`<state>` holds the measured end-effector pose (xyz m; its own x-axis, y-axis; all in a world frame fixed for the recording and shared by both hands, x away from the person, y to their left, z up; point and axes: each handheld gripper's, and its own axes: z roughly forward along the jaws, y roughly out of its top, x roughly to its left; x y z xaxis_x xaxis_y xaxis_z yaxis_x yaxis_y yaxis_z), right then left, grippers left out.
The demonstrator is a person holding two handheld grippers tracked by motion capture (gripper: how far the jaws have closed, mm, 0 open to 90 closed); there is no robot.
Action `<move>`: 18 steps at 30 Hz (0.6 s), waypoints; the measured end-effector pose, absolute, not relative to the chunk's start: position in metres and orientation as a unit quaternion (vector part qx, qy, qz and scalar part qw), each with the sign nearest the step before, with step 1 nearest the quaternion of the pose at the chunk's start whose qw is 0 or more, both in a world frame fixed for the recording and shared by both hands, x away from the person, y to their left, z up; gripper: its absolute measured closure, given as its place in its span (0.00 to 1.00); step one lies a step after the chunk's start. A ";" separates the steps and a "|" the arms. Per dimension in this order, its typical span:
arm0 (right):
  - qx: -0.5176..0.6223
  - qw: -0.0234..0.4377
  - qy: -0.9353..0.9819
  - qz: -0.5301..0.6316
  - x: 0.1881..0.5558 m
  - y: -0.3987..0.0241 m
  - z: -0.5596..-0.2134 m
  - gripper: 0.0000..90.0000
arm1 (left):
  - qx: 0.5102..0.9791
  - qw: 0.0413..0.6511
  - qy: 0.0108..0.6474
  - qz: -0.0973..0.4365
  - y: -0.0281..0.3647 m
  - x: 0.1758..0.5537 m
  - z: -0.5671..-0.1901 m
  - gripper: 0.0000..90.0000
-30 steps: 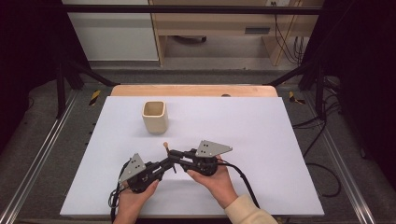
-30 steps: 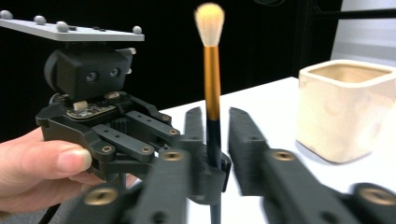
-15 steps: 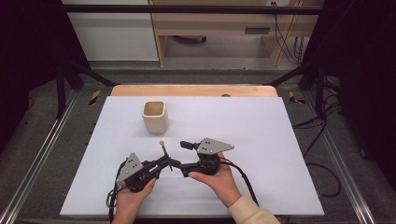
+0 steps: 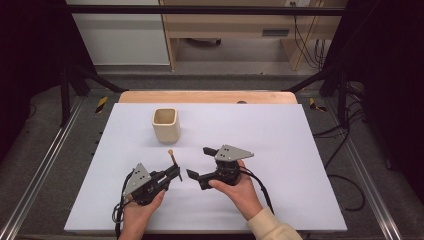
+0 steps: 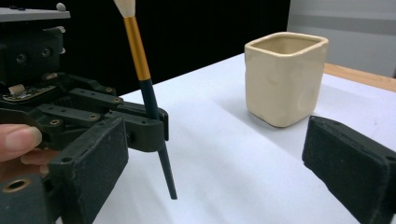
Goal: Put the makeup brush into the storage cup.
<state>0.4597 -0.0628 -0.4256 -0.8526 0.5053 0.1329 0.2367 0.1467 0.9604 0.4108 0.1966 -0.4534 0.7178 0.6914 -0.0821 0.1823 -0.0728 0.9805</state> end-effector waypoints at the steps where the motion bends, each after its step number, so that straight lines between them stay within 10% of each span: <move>1: 0.252 0.114 0.749 0.603 0.461 -0.065 -0.426 0.07 | 0.702 0.605 0.312 0.211 0.197 0.411 -0.453 0.92; 18: 0.273 0.153 0.767 0.561 0.465 -0.072 -0.427 0.07 | 0.701 0.601 0.313 0.224 0.201 0.411 -0.451 0.92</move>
